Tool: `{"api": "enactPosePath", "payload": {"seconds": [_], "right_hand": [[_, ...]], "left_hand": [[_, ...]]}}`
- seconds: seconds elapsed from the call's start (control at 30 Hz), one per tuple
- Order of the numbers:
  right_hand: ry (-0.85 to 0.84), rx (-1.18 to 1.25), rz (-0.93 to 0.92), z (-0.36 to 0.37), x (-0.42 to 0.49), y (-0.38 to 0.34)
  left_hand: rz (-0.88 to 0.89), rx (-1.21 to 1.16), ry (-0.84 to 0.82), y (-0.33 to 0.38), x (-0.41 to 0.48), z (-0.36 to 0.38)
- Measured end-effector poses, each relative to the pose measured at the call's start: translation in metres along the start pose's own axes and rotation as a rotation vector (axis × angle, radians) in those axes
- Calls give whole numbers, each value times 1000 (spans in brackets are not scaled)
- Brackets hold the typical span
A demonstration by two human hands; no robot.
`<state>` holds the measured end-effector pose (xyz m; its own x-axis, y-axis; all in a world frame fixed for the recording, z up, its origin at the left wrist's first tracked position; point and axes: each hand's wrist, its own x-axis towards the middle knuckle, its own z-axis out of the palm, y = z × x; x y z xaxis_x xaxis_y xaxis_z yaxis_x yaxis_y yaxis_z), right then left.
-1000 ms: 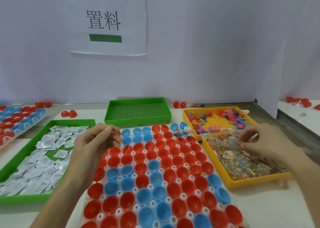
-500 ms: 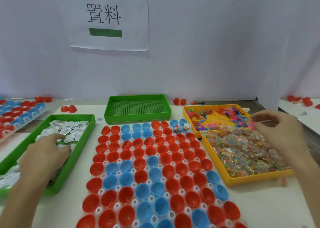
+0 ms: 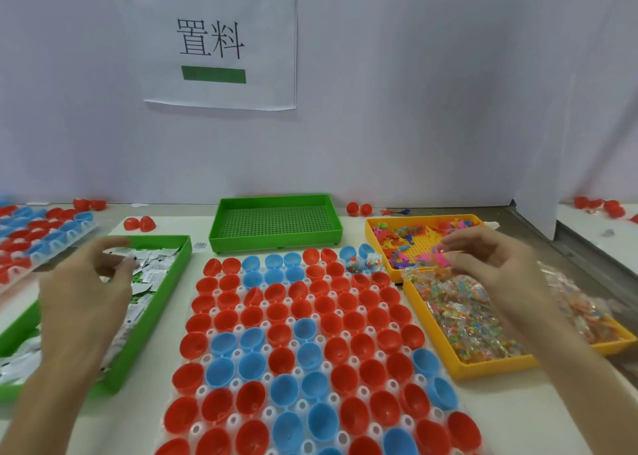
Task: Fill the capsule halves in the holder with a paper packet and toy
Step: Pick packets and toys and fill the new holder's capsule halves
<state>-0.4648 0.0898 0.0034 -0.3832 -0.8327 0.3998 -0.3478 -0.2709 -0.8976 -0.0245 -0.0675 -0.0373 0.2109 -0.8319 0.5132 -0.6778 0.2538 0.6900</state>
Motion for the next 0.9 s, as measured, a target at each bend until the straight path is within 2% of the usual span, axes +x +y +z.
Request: {"api": "enactPosePath", "payload": {"seconds": [0.1, 0.23, 0.3, 0.47, 0.6, 0.73, 0.9], "right_hand": [[-51, 29, -2, 12, -6, -8], [-77, 110, -13, 31, -13, -29], [-82, 162, -39, 44, -17, -42], [-130, 162, -113, 76, -34, -48], [-189, 149, -120, 90, -49, -41], [-188, 166, -135, 98, -55, -41], [-193, 206, -113, 105, -62, -45]], "left_hand": [[-18, -290, -97, 40, -8, -7], [-167, -745, -414, 91, -34, 2], [-190, -848, -542, 108, -47, 11], [-69, -918, -727, 130, -78, 28], [8, -939, -808, 132, -85, 28], [60, -882, -808, 135, -87, 25], [141, -799, -733, 138, -87, 24]]}}
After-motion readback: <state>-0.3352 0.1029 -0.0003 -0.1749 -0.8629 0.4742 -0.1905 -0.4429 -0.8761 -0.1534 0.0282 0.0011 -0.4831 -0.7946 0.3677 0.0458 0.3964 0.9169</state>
